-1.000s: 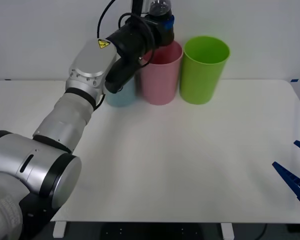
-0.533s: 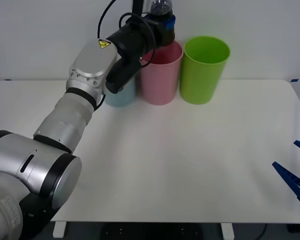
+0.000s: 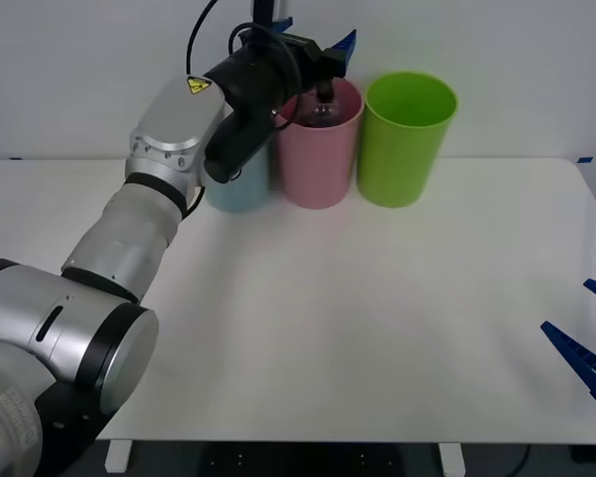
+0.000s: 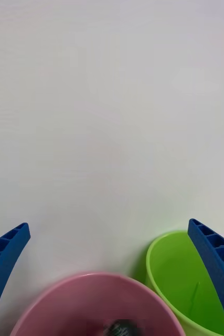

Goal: Grasp the object on the table and drop it into the matching bin: aluminum can to the light blue bin, PET bottle to the pink bin.

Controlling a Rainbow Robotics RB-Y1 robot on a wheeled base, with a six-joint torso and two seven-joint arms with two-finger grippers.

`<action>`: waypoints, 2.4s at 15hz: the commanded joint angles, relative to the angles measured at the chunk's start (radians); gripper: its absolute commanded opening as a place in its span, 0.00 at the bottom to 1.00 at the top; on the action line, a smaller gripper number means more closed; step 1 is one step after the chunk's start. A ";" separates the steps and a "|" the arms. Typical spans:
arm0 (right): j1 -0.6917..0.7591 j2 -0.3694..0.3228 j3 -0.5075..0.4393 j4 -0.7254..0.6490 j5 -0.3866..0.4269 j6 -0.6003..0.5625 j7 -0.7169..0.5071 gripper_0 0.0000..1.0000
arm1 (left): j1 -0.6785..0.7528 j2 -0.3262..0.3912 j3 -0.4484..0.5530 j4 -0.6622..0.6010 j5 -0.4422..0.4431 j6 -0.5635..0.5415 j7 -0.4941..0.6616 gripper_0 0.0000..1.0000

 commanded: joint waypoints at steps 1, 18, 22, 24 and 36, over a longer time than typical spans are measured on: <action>0.000 0.000 0.000 0.000 0.000 0.000 0.000 1.00 | 0.008 0.029 -0.004 0.000 0.060 -0.037 -0.007 1.00; 0.000 0.000 0.000 0.000 0.000 0.000 0.000 1.00 | 0.562 0.314 -0.018 -0.611 0.427 -0.227 -0.055 1.00; 0.000 0.000 0.000 0.000 0.000 0.000 0.000 1.00 | 0.712 0.314 0.100 -0.707 0.405 -0.342 -0.083 1.00; 0.000 0.000 0.000 0.000 0.000 0.000 0.000 1.00 | 0.775 0.313 0.177 -0.732 0.372 -0.431 -0.095 1.00; 0.000 0.000 0.000 0.000 0.000 0.000 0.000 1.00 | 1.200 0.405 0.571 -0.862 0.410 -0.791 -0.159 1.00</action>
